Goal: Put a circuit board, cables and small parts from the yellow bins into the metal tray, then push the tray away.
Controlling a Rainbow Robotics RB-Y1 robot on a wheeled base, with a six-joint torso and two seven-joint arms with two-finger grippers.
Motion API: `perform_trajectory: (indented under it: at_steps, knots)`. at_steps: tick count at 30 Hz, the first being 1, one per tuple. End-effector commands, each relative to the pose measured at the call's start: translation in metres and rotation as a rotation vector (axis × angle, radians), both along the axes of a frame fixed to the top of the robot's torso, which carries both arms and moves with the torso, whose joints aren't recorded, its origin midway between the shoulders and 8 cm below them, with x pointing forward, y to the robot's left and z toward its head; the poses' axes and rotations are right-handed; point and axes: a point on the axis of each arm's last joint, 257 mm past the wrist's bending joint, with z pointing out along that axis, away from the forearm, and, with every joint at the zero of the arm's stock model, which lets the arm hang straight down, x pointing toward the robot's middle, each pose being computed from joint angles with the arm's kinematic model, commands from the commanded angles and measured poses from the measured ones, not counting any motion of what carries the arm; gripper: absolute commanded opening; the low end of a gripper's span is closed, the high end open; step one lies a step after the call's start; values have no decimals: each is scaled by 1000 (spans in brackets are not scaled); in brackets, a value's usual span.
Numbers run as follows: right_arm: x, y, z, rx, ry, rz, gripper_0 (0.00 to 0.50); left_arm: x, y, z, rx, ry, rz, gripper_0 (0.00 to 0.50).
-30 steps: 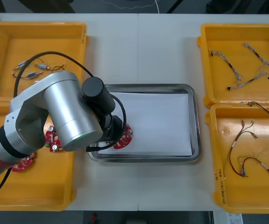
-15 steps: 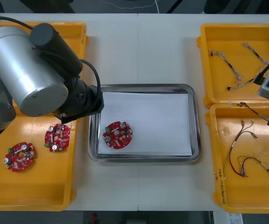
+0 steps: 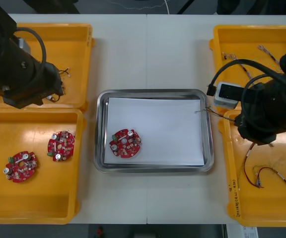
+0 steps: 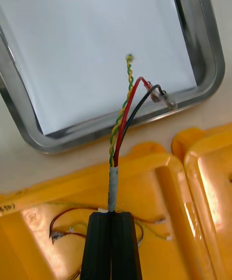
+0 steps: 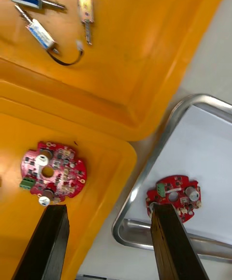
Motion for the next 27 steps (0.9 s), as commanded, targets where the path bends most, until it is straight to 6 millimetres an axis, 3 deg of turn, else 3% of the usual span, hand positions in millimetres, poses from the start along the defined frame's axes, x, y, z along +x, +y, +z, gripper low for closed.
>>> perform_trajectory:
  at_steps: [1, 5, 13, 21, 27]
  knots:
    - [7, 57, 9, 32, -36, 77, 0, 8, 54, 11, 87, 7, -36, 500]
    - [8, 83, 4, 11, -33, 135, 0, 15, 85, 15, 105, 21, -28, 500]
    - [11, 111, -10, -38, -31, 188, 0, 27, 133, 25, 163, 39, -60, 500]
    - [18, 138, -32, -50, -46, 223, 0, 47, 154, 33, 195, 30, -130, 500]
    - [28, 149, -66, -51, -15, 226, 0, 64, 162, 43, 230, 1, -215, 500]
